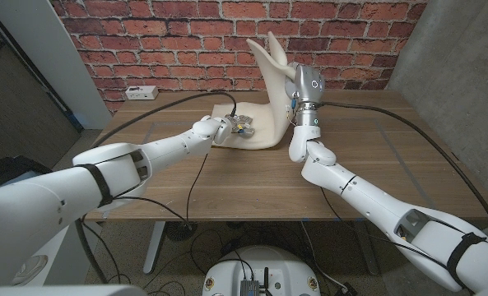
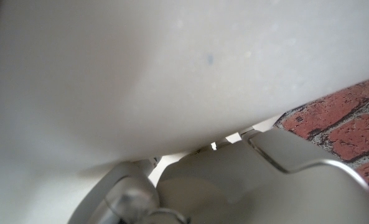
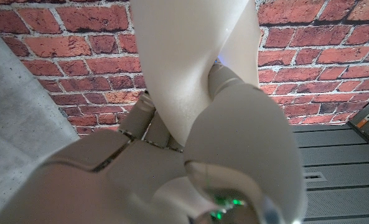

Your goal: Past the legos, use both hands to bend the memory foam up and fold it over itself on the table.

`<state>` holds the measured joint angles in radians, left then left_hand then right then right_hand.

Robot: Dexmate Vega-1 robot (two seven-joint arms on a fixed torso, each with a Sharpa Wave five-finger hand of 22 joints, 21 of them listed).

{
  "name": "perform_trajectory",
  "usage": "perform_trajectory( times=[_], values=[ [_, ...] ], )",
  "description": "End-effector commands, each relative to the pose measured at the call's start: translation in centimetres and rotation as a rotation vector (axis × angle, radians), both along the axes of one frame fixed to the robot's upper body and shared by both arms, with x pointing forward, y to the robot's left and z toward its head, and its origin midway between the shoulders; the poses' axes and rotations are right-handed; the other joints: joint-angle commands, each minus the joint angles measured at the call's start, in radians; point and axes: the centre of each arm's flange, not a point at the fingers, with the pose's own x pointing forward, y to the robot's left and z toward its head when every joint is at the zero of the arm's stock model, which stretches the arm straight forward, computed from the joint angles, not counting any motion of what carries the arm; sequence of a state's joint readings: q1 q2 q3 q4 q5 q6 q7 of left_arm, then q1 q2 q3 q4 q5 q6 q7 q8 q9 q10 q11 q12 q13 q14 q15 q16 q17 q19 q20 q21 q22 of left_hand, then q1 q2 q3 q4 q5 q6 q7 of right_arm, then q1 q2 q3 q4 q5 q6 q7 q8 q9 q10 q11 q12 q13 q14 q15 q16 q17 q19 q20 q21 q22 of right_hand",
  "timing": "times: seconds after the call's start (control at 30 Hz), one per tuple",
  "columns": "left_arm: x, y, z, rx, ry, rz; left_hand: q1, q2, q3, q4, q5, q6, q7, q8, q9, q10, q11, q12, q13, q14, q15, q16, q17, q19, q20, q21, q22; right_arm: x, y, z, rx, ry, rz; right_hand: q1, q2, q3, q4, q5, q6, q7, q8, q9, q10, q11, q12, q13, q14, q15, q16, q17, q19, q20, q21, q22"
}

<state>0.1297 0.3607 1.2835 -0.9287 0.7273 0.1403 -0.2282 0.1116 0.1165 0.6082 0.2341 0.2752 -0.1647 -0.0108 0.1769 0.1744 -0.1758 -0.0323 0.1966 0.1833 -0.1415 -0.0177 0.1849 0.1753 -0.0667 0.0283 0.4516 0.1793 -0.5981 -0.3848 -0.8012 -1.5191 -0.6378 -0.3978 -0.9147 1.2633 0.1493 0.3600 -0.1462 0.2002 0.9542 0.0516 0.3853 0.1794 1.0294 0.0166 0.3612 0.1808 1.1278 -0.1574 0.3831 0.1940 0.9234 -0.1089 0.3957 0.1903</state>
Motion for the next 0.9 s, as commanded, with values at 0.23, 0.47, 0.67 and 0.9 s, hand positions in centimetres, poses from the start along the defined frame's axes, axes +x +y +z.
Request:
perform_trajectory(
  times=[0.23, 0.47, 0.67, 0.9],
  values=[
    [-0.5, 0.1, -0.6, 0.011, 0.029, 0.007, 0.016, 0.098, 0.085, -0.063, -0.007, -0.003, -0.01, 0.007, 0.005, -0.013, -0.004, 0.005, 0.005, -0.01, -0.001, 0.002, 0.005, 0.003, -0.016, -0.001, 0.004, 0.4, 2.3, -0.5, -0.116, 0.05, 0.022, -0.004, -0.003, 0.005, -0.007, 0.005, 0.017, -0.002, -0.006, 0.004, 0.036, 0.024, -0.011, 0.004, 0.012, -0.023, -0.004, 0.006, -0.011, -0.002, 0.006, 0.003],
    [-0.5, 0.1, -0.7, 0.01, 0.03, 0.007, 0.018, 0.097, 0.092, -0.06, -0.013, -0.003, -0.01, 0.007, 0.005, -0.014, -0.004, 0.005, 0.005, -0.011, -0.001, 0.003, 0.006, 0.003, -0.017, -0.002, 0.004, 0.8, 3.0, -0.5, -0.147, 0.072, 0.036, -0.005, -0.001, 0.005, -0.007, 0.005, 0.019, -0.003, -0.01, 0.004, 0.036, 0.027, -0.018, 0.005, 0.014, -0.025, -0.005, 0.007, -0.015, -0.003, 0.007, 0.003],
    [-0.5, 0.2, -0.7, 0.009, 0.032, 0.009, 0.02, 0.096, 0.097, -0.059, -0.018, -0.004, -0.011, 0.007, 0.005, -0.014, -0.004, 0.005, 0.005, -0.011, -0.002, 0.004, 0.007, 0.003, -0.017, -0.003, 0.005, 1.0, 3.6, -0.5, -0.172, 0.1, 0.063, -0.007, 0.0, 0.004, -0.005, 0.005, 0.02, -0.003, -0.014, 0.004, 0.038, 0.023, -0.023, 0.005, 0.015, -0.025, -0.006, 0.009, -0.018, -0.004, 0.008, 0.002],
    [-0.4, 0.4, -0.8, 0.002, 0.035, 0.014, 0.021, 0.096, 0.101, -0.057, -0.023, -0.004, -0.01, 0.008, 0.005, -0.015, -0.003, 0.005, 0.005, -0.011, -0.001, 0.005, 0.007, 0.004, -0.017, -0.004, 0.005, 1.8, 4.0, -0.6, -0.163, 0.15, 0.108, -0.009, 0.0, 0.004, -0.005, 0.005, 0.02, -0.005, -0.019, 0.005, 0.04, 0.024, -0.029, 0.005, 0.017, -0.023, -0.008, 0.009, -0.018, -0.006, 0.01, 0.002]
  ],
)
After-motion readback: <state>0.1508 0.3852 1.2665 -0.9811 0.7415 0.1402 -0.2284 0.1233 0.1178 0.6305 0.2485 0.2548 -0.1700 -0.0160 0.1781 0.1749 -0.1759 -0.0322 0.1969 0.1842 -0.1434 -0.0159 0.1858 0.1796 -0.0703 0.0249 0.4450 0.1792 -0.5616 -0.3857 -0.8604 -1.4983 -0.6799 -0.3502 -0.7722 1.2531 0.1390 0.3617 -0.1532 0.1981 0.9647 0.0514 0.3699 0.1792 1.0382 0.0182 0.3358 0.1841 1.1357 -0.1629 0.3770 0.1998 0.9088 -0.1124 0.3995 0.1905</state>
